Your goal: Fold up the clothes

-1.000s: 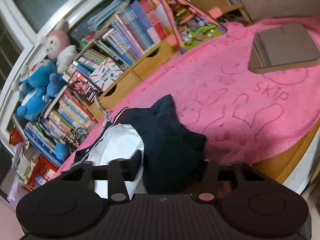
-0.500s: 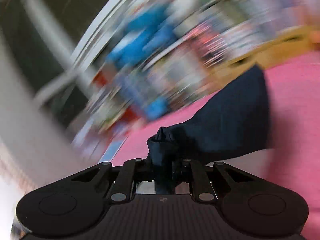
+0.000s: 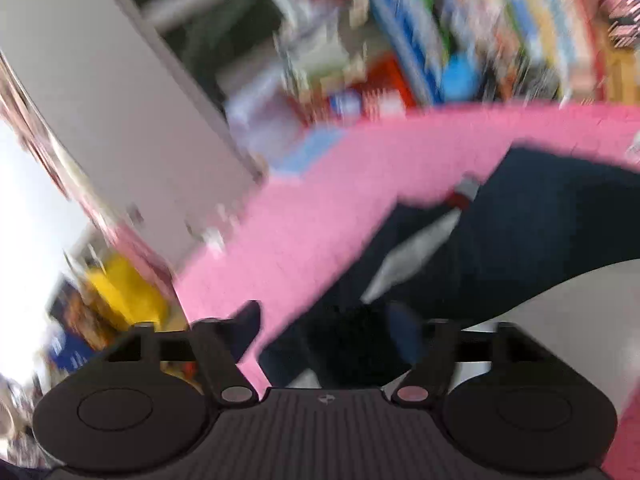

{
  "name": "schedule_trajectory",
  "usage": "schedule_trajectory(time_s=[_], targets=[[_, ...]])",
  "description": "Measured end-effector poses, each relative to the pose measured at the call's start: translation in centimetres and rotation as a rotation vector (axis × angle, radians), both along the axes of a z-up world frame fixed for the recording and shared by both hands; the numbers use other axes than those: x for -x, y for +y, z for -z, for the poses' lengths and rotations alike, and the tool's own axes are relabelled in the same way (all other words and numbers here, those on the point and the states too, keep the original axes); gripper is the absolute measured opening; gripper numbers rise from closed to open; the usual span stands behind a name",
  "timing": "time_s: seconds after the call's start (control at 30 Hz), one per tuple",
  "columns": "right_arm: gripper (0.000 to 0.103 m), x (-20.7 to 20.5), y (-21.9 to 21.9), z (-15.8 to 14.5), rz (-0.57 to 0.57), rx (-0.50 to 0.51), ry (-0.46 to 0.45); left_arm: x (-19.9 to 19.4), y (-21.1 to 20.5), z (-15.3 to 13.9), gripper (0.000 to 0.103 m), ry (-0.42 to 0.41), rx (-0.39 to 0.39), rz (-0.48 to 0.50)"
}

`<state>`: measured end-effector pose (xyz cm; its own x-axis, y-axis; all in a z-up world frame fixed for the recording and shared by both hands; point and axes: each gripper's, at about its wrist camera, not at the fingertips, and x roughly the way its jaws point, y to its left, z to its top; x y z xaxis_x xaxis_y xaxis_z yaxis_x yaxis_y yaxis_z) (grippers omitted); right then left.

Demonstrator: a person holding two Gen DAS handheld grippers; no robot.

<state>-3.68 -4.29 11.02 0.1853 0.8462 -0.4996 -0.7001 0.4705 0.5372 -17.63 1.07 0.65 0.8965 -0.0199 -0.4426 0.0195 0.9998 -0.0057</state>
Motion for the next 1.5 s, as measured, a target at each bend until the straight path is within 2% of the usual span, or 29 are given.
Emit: schedule_trajectory(time_s=[0.03,0.1,0.2,0.27,0.37,0.43,0.5,0.6,0.67,0.7,0.77,0.83,0.9,0.97,1.0,1.03,1.07,1.13,1.2,1.23,1.27,1.3,1.33,1.4,1.5], targets=[[0.078,1.0,-1.6,-0.5,0.040,-0.029,-0.040,0.2,0.4,-0.1,0.103,0.001,0.021,0.016],[0.083,3.8,-4.6,-0.6,0.173,-0.017,-0.168,1.1,1.7,-0.6,0.103,0.003,0.096,0.053],[0.085,8.1,-8.6,0.1,0.385,0.040,-0.376,2.5,4.6,-1.0,0.103,-0.006,0.274,0.100],[0.085,11.5,-9.7,1.9,0.485,0.121,-0.481,3.1,7.0,-1.4,0.103,-0.022,0.428,0.103],[0.085,15.3,-9.4,5.1,0.516,0.239,-0.572,2.9,9.8,-2.1,0.103,-0.036,0.647,0.105],[0.085,17.3,-8.6,6.9,0.511,0.303,-0.614,1.8,10.4,-2.6,0.103,-0.037,0.724,0.103],[0.085,18.7,-7.4,8.3,0.506,0.344,-0.661,0.5,10.4,-3.1,0.103,-0.041,0.732,0.088],[0.087,19.1,-4.9,9.6,0.520,0.398,-0.727,-1.9,9.5,-3.5,0.103,-0.015,0.703,0.052],[0.087,19.0,-3.0,10.4,0.528,0.432,-0.761,-3.1,9.2,-3.3,0.101,0.010,0.698,0.026],[0.087,18.9,-2.1,10.7,0.529,0.443,-0.766,-3.4,9.1,-3.2,0.097,0.006,0.704,0.016],[0.089,18.7,-1.1,11.2,0.542,0.464,-0.772,-4.1,9.1,-3.2,0.082,0.006,0.711,-0.009],[0.090,18.5,-0.2,11.7,0.562,0.485,-0.775,-4.5,9.1,-3.2,0.037,0.016,0.714,-0.041],[0.090,18.1,-0.2,12.0,0.628,0.508,-0.766,-3.4,9.4,-3.6,0.025,-0.031,0.697,-0.059],[0.092,17.9,-0.5,12.4,0.700,0.524,-0.772,-2.3,9.6,-4.0,0.025,-0.077,0.678,-0.077],[0.097,17.8,-0.7,12.6,0.736,0.532,-0.775,-2.0,9.3,-4.0,0.029,-0.068,0.646,-0.079],[0.098,17.7,-0.8,12.8,0.764,0.538,-0.778,-1.8,9.0,-4.1,0.038,-0.059,0.615,-0.081],[0.100,17.7,-0.9,12.9,0.782,0.540,-0.781,-2.1,8.7,-3.9,0.043,-0.034,0.600,-0.082],[0.102,17.6,-1.1,13.1,0.817,0.543,-0.787,-3.2,8.5,-3.4,0.066,0.017,0.599,-0.082],[0.102,17.4,-1.2,13.1,0.839,0.529,-0.765,-4.6,8.8,-2.9,0.068,0.046,0.643,-0.083],[0.102,17.3,-1.4,13.1,0.846,0.518,-0.750,-5.1,8.9,-2.7,0.061,0.048,0.662,-0.090],[0.102,17.2,-1.5,13.1,0.850,0.508,-0.736,-5.7,9.1,-2.5,0.050,0.050,0.680,-0.097],[0.102,17.2,-1.7,13.0,0.853,0.501,-0.726,-5.7,9.4,-2.8,0.028,0.040,0.682,-0.121],[0.102,17.3,-1.9,13.0,0.853,0.497,-0.722,-5.6,9.8,-3.0,0.020,0.029,0.685,-0.145],[0.102,17.7,-2.2,13.0,0.844,0.491,-0.726,-4.5,11.0,-3.5,0.013,-0.030,0.728,-0.142],[0.102,18.1,-2.0,13.2,0.841,0.495,-0.756,-0.6,10.8,-5.5,0.011,-0.172,0.584,-0.212]])
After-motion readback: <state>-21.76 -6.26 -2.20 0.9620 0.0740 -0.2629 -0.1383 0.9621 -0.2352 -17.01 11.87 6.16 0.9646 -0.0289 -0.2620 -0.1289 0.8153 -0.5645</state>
